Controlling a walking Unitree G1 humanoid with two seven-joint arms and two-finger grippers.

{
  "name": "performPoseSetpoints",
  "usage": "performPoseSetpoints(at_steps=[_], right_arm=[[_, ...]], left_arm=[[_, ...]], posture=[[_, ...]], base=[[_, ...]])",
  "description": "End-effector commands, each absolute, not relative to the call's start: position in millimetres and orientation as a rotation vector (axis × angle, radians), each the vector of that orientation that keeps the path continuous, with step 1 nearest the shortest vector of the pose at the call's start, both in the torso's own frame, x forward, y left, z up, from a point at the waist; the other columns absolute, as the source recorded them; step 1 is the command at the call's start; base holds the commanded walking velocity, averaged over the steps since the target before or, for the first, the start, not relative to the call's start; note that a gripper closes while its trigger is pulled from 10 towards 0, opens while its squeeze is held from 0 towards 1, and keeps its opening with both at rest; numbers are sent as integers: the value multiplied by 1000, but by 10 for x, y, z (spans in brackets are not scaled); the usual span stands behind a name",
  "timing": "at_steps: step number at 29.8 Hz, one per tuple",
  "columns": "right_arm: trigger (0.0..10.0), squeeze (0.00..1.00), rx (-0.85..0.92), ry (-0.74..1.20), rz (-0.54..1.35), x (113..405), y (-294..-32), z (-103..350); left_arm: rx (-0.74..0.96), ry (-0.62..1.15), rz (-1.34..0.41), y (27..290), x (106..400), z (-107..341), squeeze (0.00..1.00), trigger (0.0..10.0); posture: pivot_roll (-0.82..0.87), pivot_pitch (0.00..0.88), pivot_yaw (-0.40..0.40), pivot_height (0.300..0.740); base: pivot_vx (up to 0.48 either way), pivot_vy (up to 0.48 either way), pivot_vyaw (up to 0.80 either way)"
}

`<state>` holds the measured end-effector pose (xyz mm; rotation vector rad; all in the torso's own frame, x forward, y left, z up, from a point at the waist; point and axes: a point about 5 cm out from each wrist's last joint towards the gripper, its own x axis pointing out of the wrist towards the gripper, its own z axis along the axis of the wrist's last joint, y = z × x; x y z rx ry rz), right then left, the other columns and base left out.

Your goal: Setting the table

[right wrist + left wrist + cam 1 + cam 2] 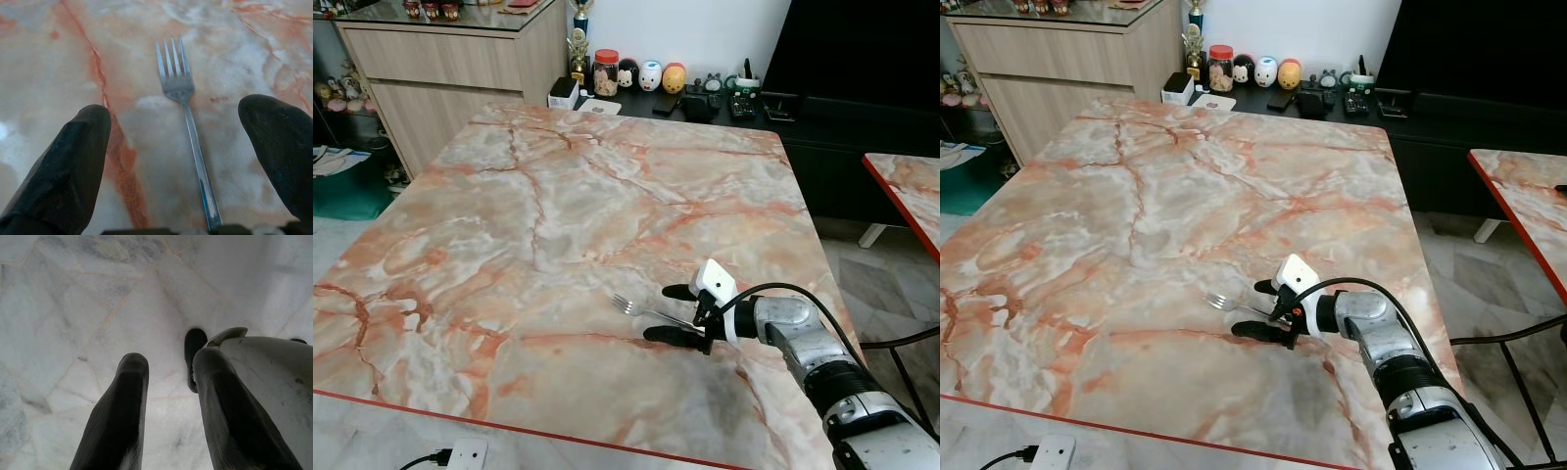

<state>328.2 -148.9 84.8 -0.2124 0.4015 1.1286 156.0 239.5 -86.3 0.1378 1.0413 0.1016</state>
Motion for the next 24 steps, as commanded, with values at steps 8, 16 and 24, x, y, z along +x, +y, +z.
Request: performPoseSetpoints(at_steps=[8, 16, 24], right_arm=[[10000, 0, -256, 416, 1126, 3318, -1509, 860], [10000, 0, -247, 449, 1110, 3306, -1559, 809], [6235, 0, -247, 460, 1077, 3308, -1606, 783]], left_arm=[[120, 1053, 115, 2379, 1540, -877, 0, 10000], [113, 1052, 117, 2368, 1540, -880, 0, 10000], [109, 1052, 117, 2363, 1542, -880, 0, 10000]], posture=[[169, 0, -97, 707], [171, 0, -101, 707], [173, 0, -103, 707]], base=[[0, 0, 0], [0, 0, 0], [0, 0, 0]])
